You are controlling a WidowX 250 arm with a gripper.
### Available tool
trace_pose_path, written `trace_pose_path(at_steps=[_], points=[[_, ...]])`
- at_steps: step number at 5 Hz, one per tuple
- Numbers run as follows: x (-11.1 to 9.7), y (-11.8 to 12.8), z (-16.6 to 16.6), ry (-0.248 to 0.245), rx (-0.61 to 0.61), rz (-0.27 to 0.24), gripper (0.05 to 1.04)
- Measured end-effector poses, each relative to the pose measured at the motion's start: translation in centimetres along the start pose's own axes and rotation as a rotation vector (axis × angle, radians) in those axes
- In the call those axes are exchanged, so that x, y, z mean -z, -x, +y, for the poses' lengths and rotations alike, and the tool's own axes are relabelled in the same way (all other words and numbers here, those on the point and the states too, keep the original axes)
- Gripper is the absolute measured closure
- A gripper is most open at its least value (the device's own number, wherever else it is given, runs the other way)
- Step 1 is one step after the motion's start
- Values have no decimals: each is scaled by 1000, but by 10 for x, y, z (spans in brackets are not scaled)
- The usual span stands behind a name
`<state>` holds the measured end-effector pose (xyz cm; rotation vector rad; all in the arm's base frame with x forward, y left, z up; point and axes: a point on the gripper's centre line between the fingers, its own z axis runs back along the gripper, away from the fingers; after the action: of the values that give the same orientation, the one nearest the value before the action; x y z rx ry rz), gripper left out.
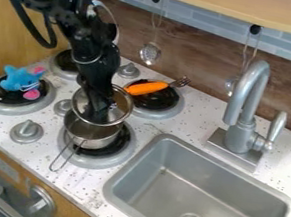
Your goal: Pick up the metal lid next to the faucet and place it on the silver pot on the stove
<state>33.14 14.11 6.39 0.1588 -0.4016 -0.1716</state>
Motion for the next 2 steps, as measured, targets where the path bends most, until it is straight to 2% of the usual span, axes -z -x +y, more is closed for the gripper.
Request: trace_pose_path(at_steps=[1, 2], points=[[0, 1, 1, -10, 11, 6, 771], [1, 5, 7, -44, 3, 31, 771]])
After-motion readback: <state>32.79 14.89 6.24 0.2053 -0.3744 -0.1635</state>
